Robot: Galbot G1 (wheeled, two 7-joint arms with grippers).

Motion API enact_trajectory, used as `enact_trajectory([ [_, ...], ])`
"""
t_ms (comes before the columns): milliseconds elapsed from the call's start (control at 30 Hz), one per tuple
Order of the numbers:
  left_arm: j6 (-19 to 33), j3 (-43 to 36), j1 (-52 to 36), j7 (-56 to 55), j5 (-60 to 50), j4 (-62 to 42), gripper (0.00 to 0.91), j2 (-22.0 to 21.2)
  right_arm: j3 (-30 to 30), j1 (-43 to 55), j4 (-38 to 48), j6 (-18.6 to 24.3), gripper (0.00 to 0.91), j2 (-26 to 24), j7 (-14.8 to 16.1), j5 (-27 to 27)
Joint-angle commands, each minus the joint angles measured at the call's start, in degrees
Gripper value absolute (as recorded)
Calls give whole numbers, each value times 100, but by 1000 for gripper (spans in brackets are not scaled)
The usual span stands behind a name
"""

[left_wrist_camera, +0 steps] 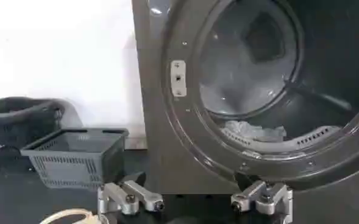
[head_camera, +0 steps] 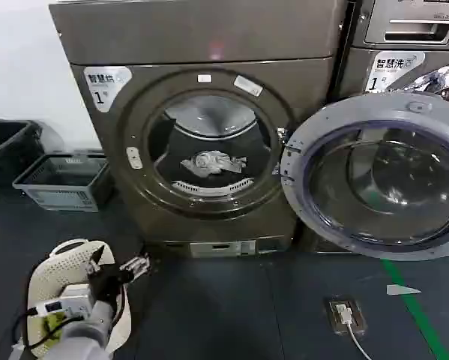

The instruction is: Grasp the clothes from the dryer.

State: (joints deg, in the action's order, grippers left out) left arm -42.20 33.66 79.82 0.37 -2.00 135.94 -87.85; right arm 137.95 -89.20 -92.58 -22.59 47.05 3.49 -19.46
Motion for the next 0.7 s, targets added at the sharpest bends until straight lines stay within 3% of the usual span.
enact_trajectory([
  [33,-280,0,5,8,-11,8,907,2,-18,25,-8,74,907,-12,-119,-29],
  [133,-280,-10,13,19,-29,10,907,-1,-61,4,137,499,907,-9,-201,-43],
  [700,-280,-18,59,42,-39,113,907,-12,-83,24,156,473,907,19,-254,-45],
])
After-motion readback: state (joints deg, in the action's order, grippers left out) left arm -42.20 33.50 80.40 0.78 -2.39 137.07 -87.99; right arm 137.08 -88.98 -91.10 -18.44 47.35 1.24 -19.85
